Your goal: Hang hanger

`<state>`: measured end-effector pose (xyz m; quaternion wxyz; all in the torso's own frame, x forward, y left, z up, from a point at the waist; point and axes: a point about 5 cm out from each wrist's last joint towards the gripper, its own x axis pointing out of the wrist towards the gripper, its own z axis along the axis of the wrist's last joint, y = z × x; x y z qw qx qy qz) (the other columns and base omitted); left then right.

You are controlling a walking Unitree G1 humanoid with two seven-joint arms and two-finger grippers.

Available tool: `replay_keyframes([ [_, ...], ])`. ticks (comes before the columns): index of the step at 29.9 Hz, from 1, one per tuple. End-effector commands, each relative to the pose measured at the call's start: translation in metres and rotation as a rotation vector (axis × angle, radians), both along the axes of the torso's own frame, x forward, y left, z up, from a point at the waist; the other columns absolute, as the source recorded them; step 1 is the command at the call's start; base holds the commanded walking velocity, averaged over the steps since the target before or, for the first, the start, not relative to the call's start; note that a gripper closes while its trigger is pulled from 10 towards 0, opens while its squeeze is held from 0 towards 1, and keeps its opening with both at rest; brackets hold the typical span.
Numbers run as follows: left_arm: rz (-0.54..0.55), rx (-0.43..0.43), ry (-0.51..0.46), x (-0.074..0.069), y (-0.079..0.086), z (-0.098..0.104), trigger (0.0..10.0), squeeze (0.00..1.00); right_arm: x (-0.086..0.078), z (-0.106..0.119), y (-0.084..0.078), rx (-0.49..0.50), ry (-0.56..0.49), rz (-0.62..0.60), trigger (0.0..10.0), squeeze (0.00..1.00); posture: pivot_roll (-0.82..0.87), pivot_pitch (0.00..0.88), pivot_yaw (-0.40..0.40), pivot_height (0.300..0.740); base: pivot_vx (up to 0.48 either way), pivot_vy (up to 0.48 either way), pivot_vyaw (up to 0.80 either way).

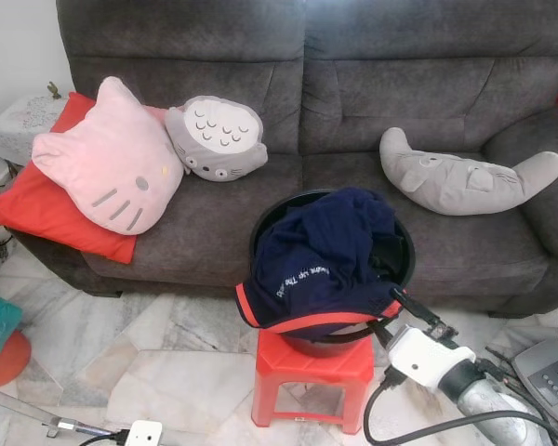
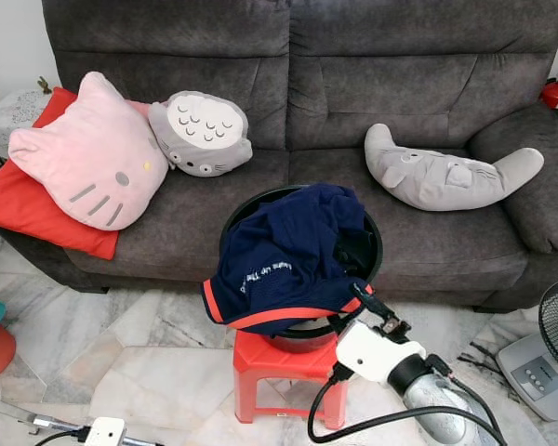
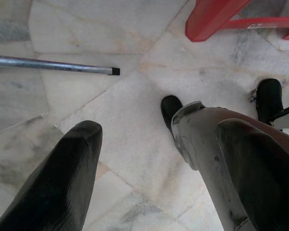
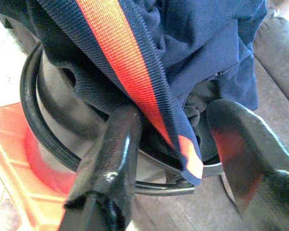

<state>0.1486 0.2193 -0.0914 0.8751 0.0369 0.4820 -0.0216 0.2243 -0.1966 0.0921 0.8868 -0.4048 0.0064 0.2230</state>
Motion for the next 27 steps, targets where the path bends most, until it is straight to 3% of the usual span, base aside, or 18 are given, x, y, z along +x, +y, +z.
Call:
replay_keyframes([
  [1,-0.007,0.022,0.031,-0.006,0.004,-0.002,10.0,0.0,0.0,-0.002,-0.002,0.0,0.019,0.0,0.0,0.0,-0.16,0.052,0.05,0.74,0.0,0.0,0.0],
  [18,-0.036,0.008,0.023,0.008,-0.017,-0.001,10.0,0.0,0.014,0.012,-0.006,-0.018,-0.005,0.019,0.0,0.0,-0.16,0.052,0.052,0.74,0.0,0.0,0.0],
  [27,-0.043,0.008,0.019,0.013,-0.017,0.0,10.0,0.0,0.032,0.04,-0.016,0.008,-0.086,-0.009,0.0,0.0,-0.16,0.052,0.056,0.74,0.0,0.0,0.0],
])
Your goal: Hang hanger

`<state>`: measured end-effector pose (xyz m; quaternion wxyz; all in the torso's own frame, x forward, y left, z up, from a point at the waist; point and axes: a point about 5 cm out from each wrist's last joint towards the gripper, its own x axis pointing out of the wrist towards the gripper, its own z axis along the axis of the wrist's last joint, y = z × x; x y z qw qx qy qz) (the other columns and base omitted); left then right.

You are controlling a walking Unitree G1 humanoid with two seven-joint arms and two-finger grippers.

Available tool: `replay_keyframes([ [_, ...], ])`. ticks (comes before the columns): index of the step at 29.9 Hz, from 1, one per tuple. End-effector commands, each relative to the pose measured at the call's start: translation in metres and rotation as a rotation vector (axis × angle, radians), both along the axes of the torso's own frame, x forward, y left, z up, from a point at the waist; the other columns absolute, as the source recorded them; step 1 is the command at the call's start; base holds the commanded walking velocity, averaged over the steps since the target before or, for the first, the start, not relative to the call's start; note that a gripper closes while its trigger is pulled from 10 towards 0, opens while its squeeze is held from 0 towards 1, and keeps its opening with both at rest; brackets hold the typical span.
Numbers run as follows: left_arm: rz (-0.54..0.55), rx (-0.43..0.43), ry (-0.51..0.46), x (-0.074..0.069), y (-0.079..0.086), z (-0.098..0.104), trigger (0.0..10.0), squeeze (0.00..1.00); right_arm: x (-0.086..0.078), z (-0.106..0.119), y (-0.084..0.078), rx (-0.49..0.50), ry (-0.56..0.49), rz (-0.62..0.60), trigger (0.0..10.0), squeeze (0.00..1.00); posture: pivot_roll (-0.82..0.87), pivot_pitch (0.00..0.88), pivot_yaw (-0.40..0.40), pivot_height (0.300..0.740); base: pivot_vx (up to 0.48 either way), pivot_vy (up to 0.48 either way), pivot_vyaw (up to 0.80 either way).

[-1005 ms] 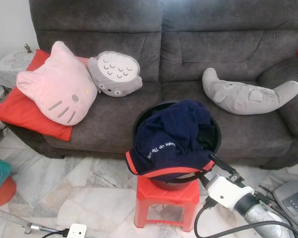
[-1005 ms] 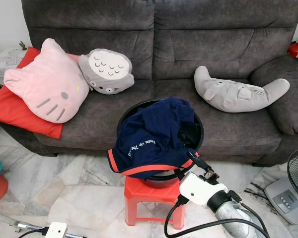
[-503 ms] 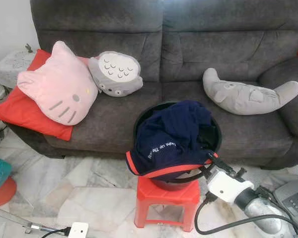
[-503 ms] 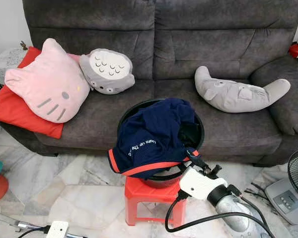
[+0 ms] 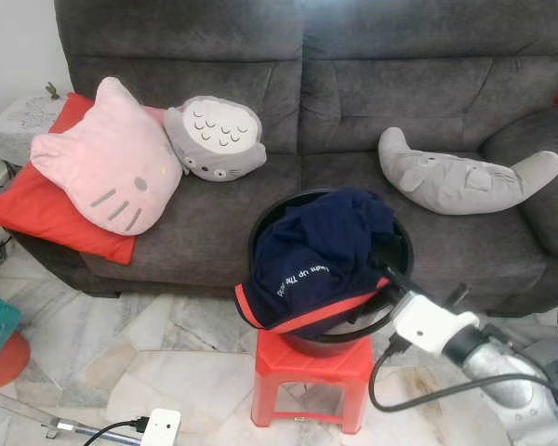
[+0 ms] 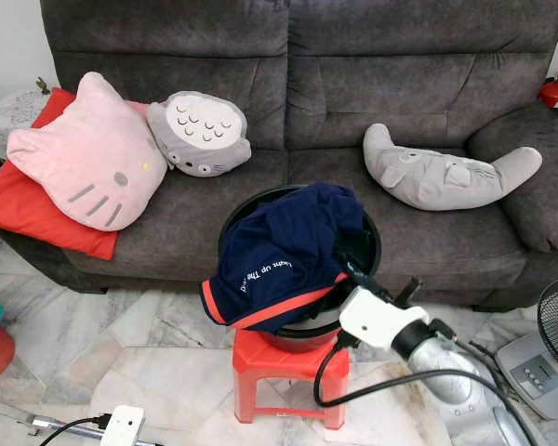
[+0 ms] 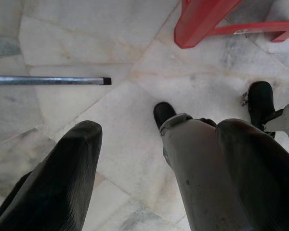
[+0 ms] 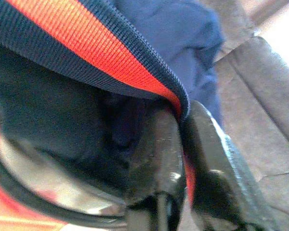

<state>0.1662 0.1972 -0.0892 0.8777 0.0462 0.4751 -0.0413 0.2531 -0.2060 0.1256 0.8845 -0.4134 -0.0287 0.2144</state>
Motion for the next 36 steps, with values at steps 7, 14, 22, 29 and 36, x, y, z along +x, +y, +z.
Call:
replay_keyframes([
  [7,0.007,0.017,0.034,-0.007,0.019,0.0,10.0,0.0,0.011,0.018,-0.018,0.018,-0.035,-0.053,0.0,0.0,-0.16,0.052,0.057,0.74,0.0,0.0,0.0],
  [14,0.006,0.018,0.045,-0.012,0.025,0.0,10.0,0.0,0.004,-0.009,-0.013,0.027,0.101,-0.037,10.0,0.0,-0.16,0.052,0.058,0.74,0.0,0.0,0.0],
  [22,0.001,0.019,0.052,-0.014,0.021,-0.002,10.0,0.0,-0.001,-0.02,-0.006,0.051,0.159,-0.004,10.0,0.0,-0.15,0.052,0.062,0.74,0.0,0.0,0.0],
  [29,-0.007,0.011,0.04,-0.008,0.007,-0.003,10.0,0.0,0.003,-0.018,-0.005,0.041,0.136,0.0,10.0,0.8,-0.15,0.051,0.06,0.74,0.0,0.0,0.0],
  [36,-0.016,0.002,0.034,-0.004,-0.005,-0.003,10.0,0.0,0.005,-0.017,0.001,0.047,0.127,0.023,10.0,1.0,-0.15,0.052,0.06,0.74,0.0,0.0,0.0],
])
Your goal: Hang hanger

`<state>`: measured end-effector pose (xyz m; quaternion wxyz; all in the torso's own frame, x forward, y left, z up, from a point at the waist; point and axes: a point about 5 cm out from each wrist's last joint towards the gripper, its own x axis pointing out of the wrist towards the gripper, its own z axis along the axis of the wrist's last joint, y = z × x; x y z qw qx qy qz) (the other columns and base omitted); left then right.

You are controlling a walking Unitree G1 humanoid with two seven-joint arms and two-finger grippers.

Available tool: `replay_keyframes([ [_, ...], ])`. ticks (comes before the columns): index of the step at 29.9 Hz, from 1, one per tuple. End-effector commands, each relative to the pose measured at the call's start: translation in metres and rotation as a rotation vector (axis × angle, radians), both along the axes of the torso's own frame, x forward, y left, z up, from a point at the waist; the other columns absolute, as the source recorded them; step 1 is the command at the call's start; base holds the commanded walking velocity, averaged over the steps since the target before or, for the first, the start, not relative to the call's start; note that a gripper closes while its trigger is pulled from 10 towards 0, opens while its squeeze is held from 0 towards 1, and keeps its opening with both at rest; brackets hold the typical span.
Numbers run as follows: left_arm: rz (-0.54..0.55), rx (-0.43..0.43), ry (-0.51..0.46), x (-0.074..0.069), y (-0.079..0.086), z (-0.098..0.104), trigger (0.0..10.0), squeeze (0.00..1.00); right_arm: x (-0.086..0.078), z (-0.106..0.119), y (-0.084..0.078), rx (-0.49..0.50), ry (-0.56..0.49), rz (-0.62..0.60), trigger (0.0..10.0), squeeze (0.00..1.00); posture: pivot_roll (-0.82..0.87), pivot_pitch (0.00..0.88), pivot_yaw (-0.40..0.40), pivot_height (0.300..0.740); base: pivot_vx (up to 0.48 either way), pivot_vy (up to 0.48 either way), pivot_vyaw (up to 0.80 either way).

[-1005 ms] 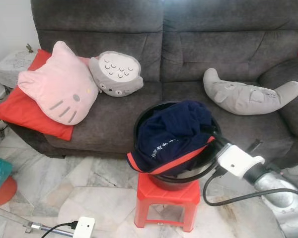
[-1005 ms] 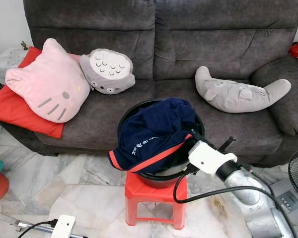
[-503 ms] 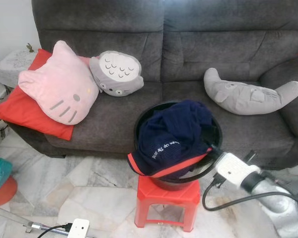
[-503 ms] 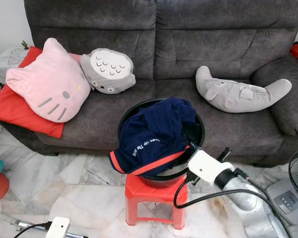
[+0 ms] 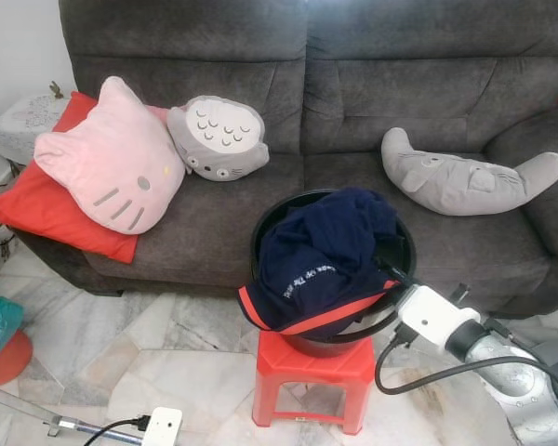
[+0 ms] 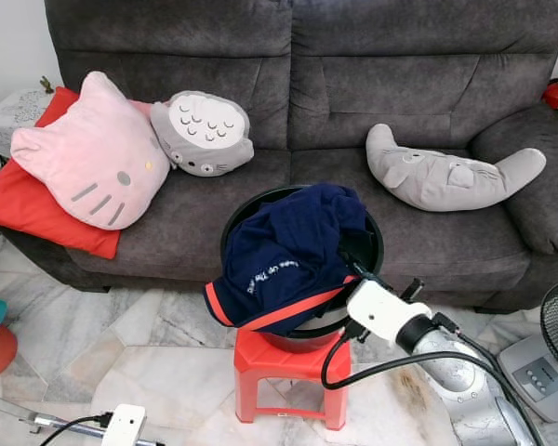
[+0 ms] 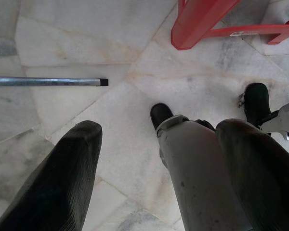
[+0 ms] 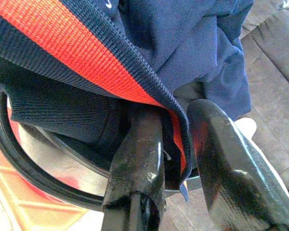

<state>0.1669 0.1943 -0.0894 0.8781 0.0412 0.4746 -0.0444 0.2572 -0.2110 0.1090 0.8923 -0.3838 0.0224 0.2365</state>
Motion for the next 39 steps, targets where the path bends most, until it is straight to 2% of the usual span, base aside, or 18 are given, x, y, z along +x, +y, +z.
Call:
replay_keyframes([
  [1,-0.016,0.014,0.034,-0.005,-0.003,-0.003,10.0,0.0,0.001,-0.001,0.006,0.017,0.007,0.031,10.0,1.0,-0.15,0.052,0.06,0.74,0.0,0.0,0.0],
  [3,-0.016,0.014,0.034,-0.005,-0.004,-0.003,10.0,0.0,-0.001,-0.003,0.01,0.027,0.039,0.059,10.0,1.0,-0.15,0.052,0.059,0.74,0.0,0.0,0.0],
  [4,-0.017,0.014,0.034,-0.005,-0.005,-0.003,10.0,0.0,-0.005,-0.008,0.014,0.037,0.099,0.098,10.0,1.0,-0.15,0.052,0.059,0.74,0.0,0.0,0.0],
  [7,-0.018,0.014,0.035,-0.005,-0.005,-0.003,10.0,0.0,-0.007,-0.01,0.015,-0.017,0.087,0.117,10.0,1.0,-0.15,0.053,0.06,0.74,0.0,0.0,0.0],
  [11,-0.017,0.017,0.035,-0.005,-0.002,-0.003,10.0,0.0,-0.006,-0.011,0.016,0.004,0.102,0.118,10.0,1.0,-0.15,0.052,0.06,0.74,0.0,0.0,0.0],
  [14,-0.007,0.026,0.033,-0.006,0.012,-0.001,10.0,0.0,-0.005,-0.011,0.021,-0.012,0.084,0.139,10.0,1.0,-0.15,0.051,0.061,0.74,0.0,0.0,0.0],
  [19,0.005,0.042,0.034,-0.008,0.03,0.002,10.0,0.0,0.0,-0.006,0.02,-0.056,0.027,0.128,10.0,1.0,-0.15,0.051,0.063,0.74,0.0,0.0,0.0],
  [21,0.008,0.047,0.036,-0.01,0.034,0.002,10.0,0.0,0.0,-0.007,0.021,-0.046,0.04,0.136,10.0,1.0,-0.15,0.051,0.063,0.74,0.0,0.0,0.0],
  [27,0.007,0.048,0.04,-0.012,0.035,0.002,10.0,0.0,-0.001,-0.014,0.019,-0.154,0.061,0.175,10.0,1.0,-0.15,0.052,0.064,0.74,0.0,0.0,0.0],
  [30,-0.001,0.041,0.043,-0.013,0.027,0.0,10.0,0.0,0.0,-0.022,0.015,-0.227,0.114,0.172,10.0,1.0,-0.15,0.052,0.064,0.74,0.0,0.0,0.0],
  [32,-0.007,0.034,0.043,-0.012,0.02,-0.002,10.0,0.0,-0.001,-0.026,0.015,-0.251,0.123,0.182,10.0,0.0,-0.14,0.051,0.063,0.74,0.0,0.0,0.0],
  [39,-0.02,0.021,0.042,-0.011,0.002,-0.005,10.0,0.0,0.004,-0.02,0.022,-0.252,0.052,0.209,10.0,0.0,-0.14,0.051,0.063,0.74,0.0,0.0,0.0],
])
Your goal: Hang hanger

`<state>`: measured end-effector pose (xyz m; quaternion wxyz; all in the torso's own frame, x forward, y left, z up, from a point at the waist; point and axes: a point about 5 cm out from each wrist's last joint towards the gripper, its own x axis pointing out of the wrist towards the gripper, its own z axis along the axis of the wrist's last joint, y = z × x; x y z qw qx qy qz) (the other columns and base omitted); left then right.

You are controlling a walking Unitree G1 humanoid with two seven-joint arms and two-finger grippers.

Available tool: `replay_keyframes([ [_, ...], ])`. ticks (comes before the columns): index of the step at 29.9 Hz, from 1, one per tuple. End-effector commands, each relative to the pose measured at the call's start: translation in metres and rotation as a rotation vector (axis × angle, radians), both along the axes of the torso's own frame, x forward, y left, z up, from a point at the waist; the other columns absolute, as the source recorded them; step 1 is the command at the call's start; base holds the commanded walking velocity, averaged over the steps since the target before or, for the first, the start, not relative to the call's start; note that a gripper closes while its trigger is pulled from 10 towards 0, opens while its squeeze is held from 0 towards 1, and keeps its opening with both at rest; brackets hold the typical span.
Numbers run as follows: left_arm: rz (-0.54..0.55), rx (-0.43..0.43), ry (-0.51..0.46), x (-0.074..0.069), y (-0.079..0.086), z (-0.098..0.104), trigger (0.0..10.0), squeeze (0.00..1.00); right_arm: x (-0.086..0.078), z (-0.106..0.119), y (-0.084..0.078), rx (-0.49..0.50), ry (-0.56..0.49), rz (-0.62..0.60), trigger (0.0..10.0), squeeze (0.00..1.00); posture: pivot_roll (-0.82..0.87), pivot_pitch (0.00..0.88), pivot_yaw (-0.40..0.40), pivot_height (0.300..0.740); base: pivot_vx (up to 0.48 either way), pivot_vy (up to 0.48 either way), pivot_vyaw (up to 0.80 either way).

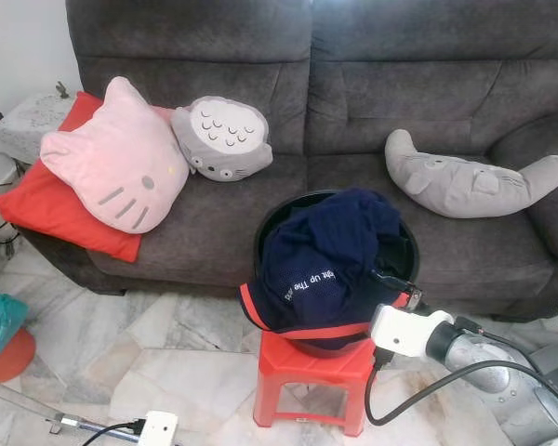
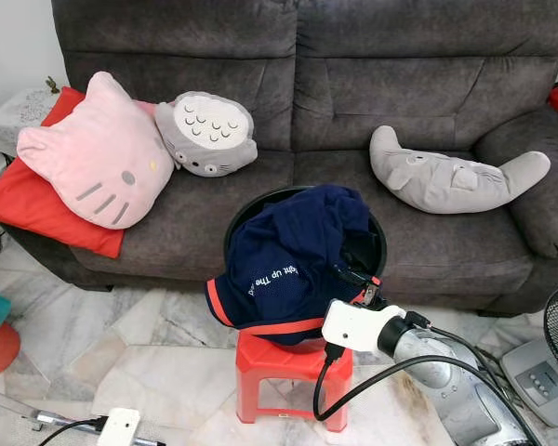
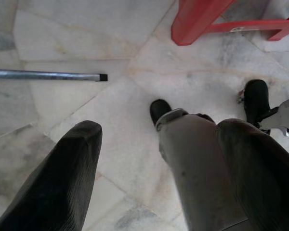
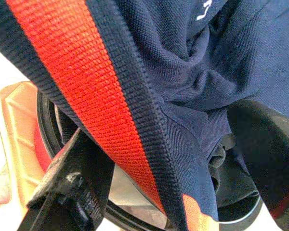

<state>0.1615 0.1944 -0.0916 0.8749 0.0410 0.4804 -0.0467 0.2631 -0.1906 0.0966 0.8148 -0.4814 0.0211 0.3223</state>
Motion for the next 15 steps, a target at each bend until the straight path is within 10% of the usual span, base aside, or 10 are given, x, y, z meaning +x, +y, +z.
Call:
replay_keyframes([
  [1,-0.017,0.022,0.028,-0.006,0.0,-0.003,10.0,0.0,-0.001,-0.006,0.002,-0.024,0.019,0.016,10.0,0.0,-0.14,0.053,0.064,0.74,0.0,0.0,0.0],
  [15,-0.014,0.029,-0.002,0.009,0.009,0.005,10.0,0.0,0.011,0.012,-0.003,-0.032,-0.119,-0.014,10.0,0.0,-0.14,0.054,0.067,0.74,0.0,0.0,0.0],
])
